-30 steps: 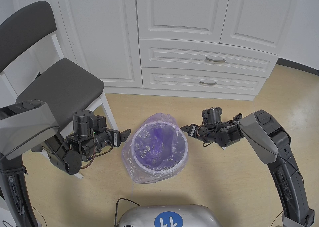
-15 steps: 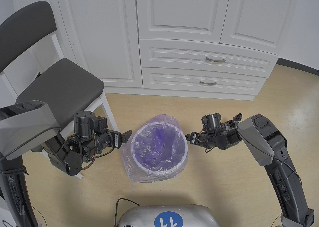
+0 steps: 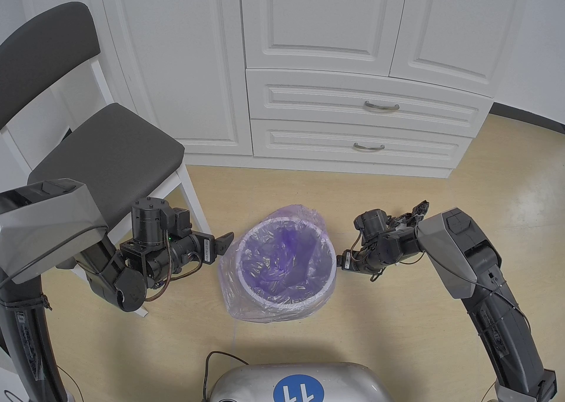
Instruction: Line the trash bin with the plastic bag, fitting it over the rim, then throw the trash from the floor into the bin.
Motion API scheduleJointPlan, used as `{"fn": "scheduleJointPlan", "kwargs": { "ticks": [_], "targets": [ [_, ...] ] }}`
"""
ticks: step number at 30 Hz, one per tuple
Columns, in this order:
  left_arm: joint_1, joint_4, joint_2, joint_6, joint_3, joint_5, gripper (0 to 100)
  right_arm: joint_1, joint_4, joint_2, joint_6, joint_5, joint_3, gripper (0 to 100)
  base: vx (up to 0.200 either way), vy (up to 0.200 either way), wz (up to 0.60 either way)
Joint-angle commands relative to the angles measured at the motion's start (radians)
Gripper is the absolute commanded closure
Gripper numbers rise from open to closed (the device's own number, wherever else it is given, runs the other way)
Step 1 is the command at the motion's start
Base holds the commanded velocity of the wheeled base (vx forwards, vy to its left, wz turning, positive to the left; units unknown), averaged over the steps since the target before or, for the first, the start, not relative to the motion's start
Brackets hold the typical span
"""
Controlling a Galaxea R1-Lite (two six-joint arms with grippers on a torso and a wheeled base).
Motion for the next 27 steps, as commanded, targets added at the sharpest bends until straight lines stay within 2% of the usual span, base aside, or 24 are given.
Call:
{"fn": "scheduleJointPlan", "kwargs": {
  "ticks": [1, 6, 7, 8, 9, 10, 12, 16, 24, 27],
  "targets": [
    [-0.001, 0.000, 0.005, 0.000, 0.001, 0.000, 0, 0.001, -0.012, 0.008, 0.007, -0.003, -0.005, 0, 0.000, 0.000, 0.00],
    [-0.001, 0.000, 0.000, 0.001, 0.001, 0.002, 0, -0.016, -0.157, -0.032, 0.047, -0.048, -0.005, 0, 0.000, 0.000, 0.00],
    [0.001, 0.000, -0.001, 0.001, 0.000, 0.002, 0, -0.027, -0.249, -0.032, 0.068, -0.051, -0.005, 0, 0.000, 0.000, 0.00],
    [0.001, 0.000, -0.001, 0.001, 0.000, 0.002, 0, -0.027, -0.256, -0.032, 0.068, -0.051, -0.005, 0, 0.000, 0.000, 0.00],
    [0.003, 0.000, -0.001, 0.001, 0.000, 0.002, 0, -0.034, -0.356, -0.029, 0.081, -0.051, -0.005, 0, 0.000, 0.000, 0.00],
    [0.003, 0.000, -0.001, 0.001, 0.000, 0.002, 0, -0.034, -0.356, -0.029, 0.081, -0.051, -0.005, 0, 0.000, 0.000, 0.00],
    [0.003, 0.000, -0.001, 0.001, -0.002, 0.002, 0, -0.039, -0.476, -0.018, 0.085, -0.043, -0.005, 0, 0.000, 0.000, 0.00],
    [0.003, 0.000, 0.000, 0.001, -0.002, 0.002, 0, -0.005, -0.560, -0.015, 0.088, 0.011, -0.005, 0, 0.000, 0.000, 0.00],
    [0.007, 0.000, 0.002, 0.001, -0.003, 0.002, 0, 0.041, -0.571, -0.066, 0.076, 0.117, 0.033, 0, 0.000, 0.000, 0.00],
    [0.009, 0.000, 0.002, 0.001, -0.003, 0.002, 0, 0.030, -0.574, -0.118, 0.029, 0.199, 0.117, 0, 0.000, 0.000, 0.00]
  ]
}}
